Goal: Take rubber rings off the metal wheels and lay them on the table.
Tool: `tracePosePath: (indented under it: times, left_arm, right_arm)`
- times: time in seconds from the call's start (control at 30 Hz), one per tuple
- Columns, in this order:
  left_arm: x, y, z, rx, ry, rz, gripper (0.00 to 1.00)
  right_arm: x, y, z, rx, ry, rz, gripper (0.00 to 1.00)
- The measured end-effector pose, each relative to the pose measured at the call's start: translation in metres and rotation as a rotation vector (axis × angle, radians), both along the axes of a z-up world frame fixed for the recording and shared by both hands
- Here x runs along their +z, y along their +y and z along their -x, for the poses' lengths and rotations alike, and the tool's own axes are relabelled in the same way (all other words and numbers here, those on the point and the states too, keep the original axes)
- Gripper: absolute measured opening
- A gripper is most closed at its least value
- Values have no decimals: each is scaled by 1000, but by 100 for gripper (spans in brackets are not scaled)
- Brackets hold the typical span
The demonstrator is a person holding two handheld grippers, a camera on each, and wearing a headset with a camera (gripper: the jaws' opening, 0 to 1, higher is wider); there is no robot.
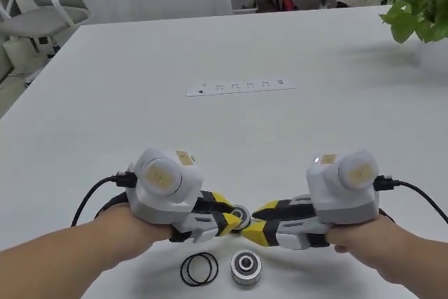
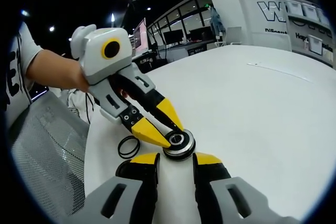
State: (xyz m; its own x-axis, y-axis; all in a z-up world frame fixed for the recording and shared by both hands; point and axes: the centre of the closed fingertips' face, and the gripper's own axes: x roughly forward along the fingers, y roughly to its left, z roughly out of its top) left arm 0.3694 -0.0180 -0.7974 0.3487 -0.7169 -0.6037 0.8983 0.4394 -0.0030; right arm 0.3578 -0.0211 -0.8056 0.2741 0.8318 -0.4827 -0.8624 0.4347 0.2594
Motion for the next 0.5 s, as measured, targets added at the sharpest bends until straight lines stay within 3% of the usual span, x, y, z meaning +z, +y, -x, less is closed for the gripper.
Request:
tracePosePath:
  times: [0.5]
  left_arm:
    - [0,0,0,19,-4,6,13]
  right_arm:
    - [-3,2,-4,-5,-31,23,20]
